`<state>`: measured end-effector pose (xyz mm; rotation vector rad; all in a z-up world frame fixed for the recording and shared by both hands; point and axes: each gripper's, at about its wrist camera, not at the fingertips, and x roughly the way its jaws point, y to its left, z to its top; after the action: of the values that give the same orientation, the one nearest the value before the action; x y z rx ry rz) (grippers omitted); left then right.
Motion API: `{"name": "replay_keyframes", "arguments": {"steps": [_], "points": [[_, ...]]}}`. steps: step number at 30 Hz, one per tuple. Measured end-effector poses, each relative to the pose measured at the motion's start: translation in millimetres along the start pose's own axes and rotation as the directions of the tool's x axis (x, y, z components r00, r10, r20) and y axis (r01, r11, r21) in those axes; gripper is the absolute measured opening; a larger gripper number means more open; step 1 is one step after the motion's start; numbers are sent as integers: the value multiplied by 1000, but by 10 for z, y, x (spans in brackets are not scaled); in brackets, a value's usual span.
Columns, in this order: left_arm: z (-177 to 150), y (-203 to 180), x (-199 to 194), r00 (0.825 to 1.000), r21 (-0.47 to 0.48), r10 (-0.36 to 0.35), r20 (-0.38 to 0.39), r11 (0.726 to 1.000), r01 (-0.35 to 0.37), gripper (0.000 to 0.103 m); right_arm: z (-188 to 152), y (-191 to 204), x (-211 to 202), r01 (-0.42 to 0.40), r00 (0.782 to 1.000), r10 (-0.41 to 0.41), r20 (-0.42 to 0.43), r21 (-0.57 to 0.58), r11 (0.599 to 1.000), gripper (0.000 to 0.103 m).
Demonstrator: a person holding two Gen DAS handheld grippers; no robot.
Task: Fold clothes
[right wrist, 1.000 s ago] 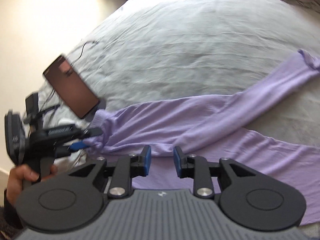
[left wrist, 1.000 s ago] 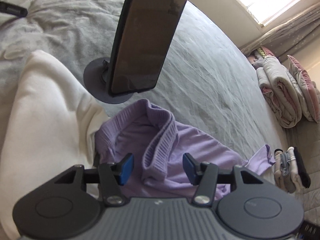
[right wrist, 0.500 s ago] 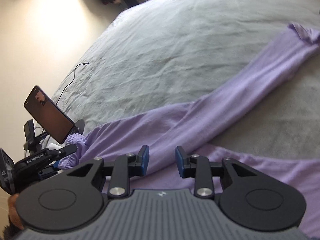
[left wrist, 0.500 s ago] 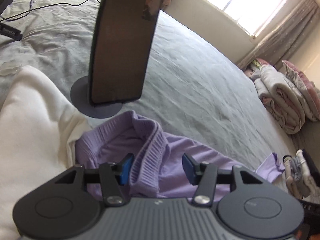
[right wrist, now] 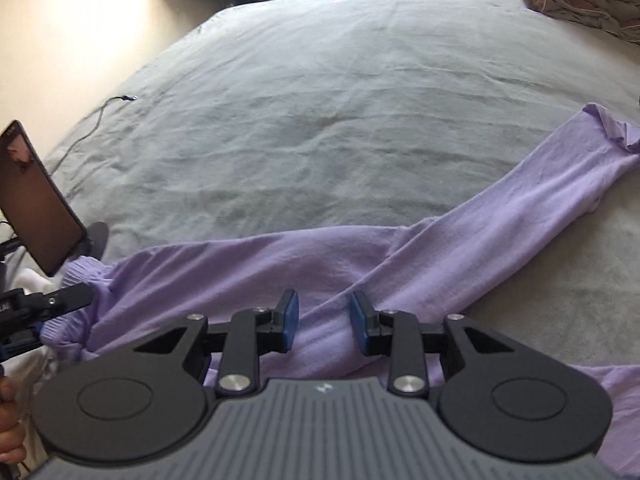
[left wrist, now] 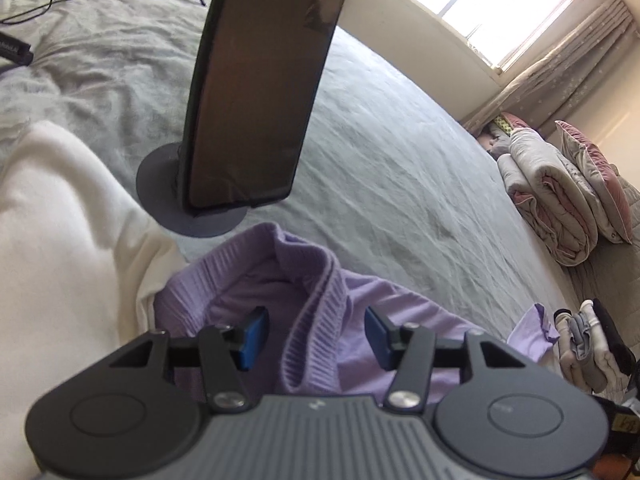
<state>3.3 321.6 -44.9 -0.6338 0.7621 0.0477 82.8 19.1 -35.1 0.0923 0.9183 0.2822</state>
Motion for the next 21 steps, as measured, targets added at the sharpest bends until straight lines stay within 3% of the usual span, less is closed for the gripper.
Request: {"name": "replay_keyframes", "arguments": {"steps": [2,4,10,16,20,21], "points": [[-4,8,7,1000,6,-6,-4,1000,6,53,-14,45,50,75,997,-75,-5,-12,997,7],[3,31,9,1000,5,-18,-11,1000,19,53,-13,65,23,124,992,-124,-11,-1,992,1],[21,118,-27,993,-41,-113,-16,993,113,50,-40,114,-185,238,971,-237,-30,27,971,0],[-22,252,-65,985,-19,-173,-18,985,173,50,-109,40,-297,210,973,-196,-125,106,972,0],[-51,375,-153,972,-11,-233,-3,972,233,50,-26,84,-338,108,992,-97,-75,157,982,18],[-63,385,-183,970,-6,-244,1,970,244,50,2,94,-319,88,995,-79,-64,167,982,31]]}}
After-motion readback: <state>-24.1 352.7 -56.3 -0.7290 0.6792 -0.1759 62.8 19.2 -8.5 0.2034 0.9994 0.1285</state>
